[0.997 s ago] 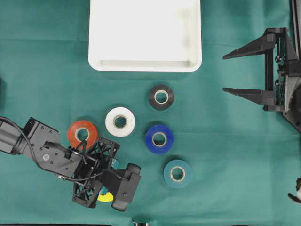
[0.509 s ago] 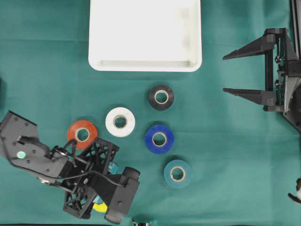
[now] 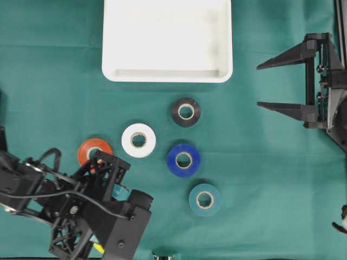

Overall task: Pick up the tape from a random location and place it into the white case.
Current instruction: 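Lift the yellow tape and carry it over the white tray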

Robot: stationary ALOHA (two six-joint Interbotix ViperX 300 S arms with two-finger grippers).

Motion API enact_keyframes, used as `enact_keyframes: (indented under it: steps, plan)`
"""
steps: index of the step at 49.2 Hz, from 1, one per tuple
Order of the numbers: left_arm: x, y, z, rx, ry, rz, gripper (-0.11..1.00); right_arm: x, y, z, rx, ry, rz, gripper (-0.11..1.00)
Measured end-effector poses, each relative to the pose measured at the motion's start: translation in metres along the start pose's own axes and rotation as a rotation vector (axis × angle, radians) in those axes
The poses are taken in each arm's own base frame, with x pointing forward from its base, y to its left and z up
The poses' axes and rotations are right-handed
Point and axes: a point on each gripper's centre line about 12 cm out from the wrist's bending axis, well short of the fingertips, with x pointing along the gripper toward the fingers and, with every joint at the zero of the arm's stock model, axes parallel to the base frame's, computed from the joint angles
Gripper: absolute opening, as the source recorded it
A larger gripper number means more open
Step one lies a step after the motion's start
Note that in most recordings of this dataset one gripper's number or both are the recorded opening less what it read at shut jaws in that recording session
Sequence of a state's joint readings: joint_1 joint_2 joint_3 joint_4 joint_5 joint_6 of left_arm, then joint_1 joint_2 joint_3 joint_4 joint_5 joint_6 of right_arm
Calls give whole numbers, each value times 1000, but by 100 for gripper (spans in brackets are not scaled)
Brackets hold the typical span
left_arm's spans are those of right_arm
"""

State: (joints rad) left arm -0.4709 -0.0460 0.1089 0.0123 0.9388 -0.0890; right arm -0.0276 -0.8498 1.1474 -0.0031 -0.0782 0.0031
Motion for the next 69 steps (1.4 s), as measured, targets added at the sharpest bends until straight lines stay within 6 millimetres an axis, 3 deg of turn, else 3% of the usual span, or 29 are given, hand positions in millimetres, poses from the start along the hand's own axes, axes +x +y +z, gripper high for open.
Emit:
enact_keyframes:
  steps: [11,23,69]
  plan:
    - [-29,-1,17,-2,-5,2,23,0,0,-1,0,5,0,92]
    - [-46,-1,24,0,15,4,23,0,0,0,0,3,0,92]
    - [-49,0,25,-2,16,7,23,0,0,0,0,5,0,92]
